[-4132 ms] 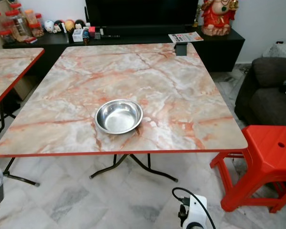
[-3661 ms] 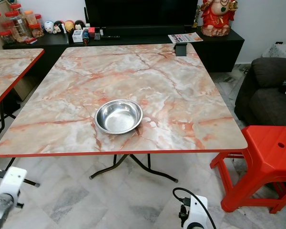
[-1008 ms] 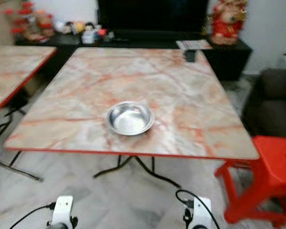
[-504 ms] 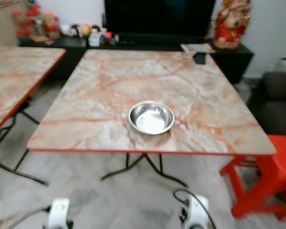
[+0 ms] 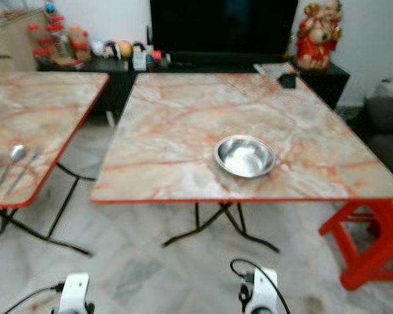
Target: Setting the table
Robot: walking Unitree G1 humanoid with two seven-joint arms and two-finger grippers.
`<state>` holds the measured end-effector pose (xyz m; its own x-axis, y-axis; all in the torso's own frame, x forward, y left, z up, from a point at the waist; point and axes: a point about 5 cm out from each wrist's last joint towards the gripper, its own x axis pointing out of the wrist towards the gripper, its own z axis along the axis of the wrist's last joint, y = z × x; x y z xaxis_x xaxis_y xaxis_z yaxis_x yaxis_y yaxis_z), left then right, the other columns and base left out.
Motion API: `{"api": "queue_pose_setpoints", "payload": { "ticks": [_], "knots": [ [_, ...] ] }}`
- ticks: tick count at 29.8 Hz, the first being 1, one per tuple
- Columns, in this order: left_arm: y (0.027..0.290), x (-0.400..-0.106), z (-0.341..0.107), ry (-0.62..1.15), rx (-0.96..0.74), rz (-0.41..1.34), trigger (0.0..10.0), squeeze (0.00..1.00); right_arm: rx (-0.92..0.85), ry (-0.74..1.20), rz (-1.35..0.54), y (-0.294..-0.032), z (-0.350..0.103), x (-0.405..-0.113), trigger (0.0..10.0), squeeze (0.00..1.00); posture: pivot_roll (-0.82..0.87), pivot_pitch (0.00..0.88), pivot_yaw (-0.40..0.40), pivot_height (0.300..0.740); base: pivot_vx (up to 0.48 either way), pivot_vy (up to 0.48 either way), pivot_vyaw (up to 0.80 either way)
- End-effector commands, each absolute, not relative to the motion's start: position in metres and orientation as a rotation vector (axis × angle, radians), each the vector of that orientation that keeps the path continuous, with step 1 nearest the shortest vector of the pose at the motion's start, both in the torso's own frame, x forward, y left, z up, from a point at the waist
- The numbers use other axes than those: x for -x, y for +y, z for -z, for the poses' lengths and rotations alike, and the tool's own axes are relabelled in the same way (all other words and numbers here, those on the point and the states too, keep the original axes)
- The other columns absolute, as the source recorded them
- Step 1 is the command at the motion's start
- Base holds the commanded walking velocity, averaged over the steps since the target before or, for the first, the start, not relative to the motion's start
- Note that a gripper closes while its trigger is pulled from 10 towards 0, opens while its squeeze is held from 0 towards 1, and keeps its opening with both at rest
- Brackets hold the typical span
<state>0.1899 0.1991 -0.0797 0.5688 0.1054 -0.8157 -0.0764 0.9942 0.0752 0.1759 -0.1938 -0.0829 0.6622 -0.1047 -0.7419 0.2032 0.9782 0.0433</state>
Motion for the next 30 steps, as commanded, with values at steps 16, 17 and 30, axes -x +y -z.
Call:
{"api": "queue_pose_setpoints", "payload": {
  "ticks": [16,17,30],
  "knots": [
    [0.2,-0.1932,0.078,0.958,-0.043,-0.099,10.0,0.0,-0.135,0.828,0.18,-0.1924,0.0823,-0.1778,10.0,0.0,-0.01,0.0,0.01,0.74,0.0,0.396,0.0],
    [0.2001,-0.1933,0.0779,0.957,-0.044,-0.098,10.0,0.0,-0.136,0.827,0.18,-0.1924,0.0823,-0.1778,10.0,0.0,-0.01,0.0,0.01,0.74,0.0,0.405,0.0],
    [0.2008,-0.1959,0.0765,0.949,-0.04,-0.103,10.0,0.0,-0.14,0.823,0.18,-0.1918,0.082,-0.1784,10.0,0.0,0.0,0.0,0.007,0.74,0.0,0.404,0.0]
  ]
}}
